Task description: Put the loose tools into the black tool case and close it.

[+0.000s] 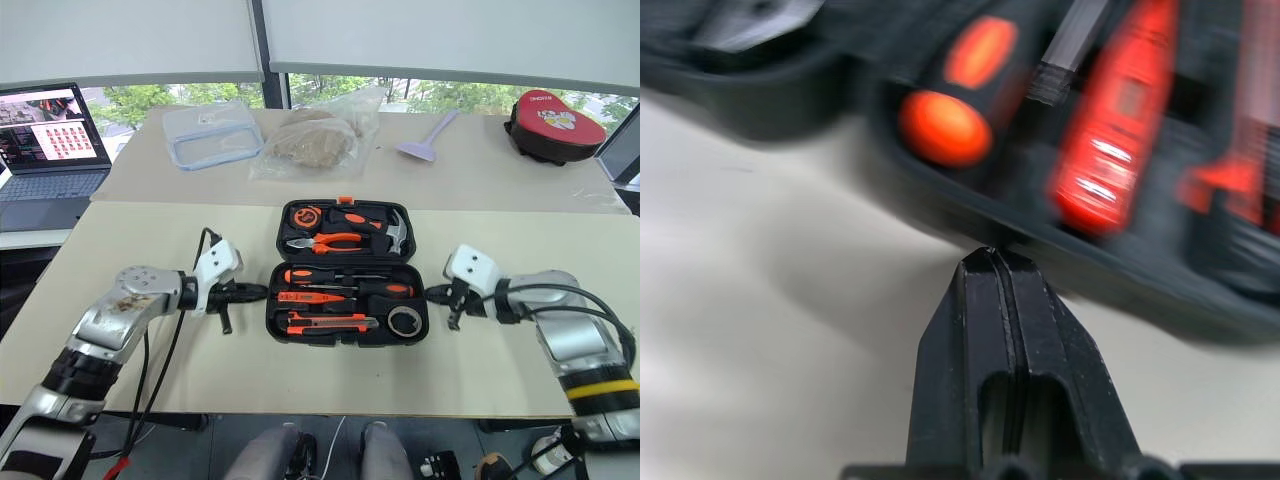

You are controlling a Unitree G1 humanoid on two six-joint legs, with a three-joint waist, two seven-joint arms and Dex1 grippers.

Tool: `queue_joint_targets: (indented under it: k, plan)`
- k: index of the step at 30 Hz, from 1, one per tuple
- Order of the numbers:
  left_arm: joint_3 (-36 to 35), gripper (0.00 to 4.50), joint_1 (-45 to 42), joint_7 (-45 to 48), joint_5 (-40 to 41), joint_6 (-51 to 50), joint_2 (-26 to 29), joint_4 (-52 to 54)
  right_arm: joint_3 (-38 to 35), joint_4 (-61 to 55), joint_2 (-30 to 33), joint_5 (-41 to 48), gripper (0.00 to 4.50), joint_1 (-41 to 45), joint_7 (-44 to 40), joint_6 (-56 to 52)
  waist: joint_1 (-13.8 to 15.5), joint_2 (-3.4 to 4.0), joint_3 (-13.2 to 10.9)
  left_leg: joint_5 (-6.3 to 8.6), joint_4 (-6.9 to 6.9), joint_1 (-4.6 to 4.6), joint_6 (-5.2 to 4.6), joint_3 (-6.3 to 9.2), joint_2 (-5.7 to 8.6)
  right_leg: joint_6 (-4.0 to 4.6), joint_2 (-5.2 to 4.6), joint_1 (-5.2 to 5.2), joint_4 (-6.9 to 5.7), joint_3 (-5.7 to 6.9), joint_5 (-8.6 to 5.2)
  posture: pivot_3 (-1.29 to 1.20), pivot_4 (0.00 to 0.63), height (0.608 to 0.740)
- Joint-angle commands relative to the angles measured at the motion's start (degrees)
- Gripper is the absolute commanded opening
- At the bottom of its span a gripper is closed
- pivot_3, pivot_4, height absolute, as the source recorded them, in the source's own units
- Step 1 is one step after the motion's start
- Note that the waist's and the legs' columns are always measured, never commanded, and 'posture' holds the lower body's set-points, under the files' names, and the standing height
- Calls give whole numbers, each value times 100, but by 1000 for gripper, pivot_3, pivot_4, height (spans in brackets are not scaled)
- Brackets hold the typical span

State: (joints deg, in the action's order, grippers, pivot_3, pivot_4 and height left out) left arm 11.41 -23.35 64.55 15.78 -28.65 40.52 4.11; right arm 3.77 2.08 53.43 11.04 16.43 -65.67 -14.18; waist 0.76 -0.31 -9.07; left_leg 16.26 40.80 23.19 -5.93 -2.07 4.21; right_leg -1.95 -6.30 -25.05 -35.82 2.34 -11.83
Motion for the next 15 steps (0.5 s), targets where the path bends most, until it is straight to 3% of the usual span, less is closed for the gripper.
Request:
queue_joint_targets:
  k: [1, 8, 15]
  plan:
    - [57, 23, 148, 524, 384, 207, 23, 649, -190, -978, 90, 461, 0, -396, -480, 355, 4, 0, 0, 0, 0, 0, 0, 0, 0, 0, 0, 1, 2, 0, 0, 0, 150, 728]
    - [4, 23, 666, 922, 309, 274, 445, 1019, -731, -2052, 237, 736, 0, -1465, -475, 72, 9, 1, 0, 6, 1, -1, 10, 0, -3, 1, -5, 3, 2, -11, -1, 0, 150, 728]
    - [-112, 23, 1418, 710, 108, 549, 648, 1343, -1206, -2250, 154, 581, 0, -2041, -13, -175, 7, 1, 1, 10, -1, -2, 16, 1, -3, 3, -11, 2, 2, -16, -2, 0, 150, 728]
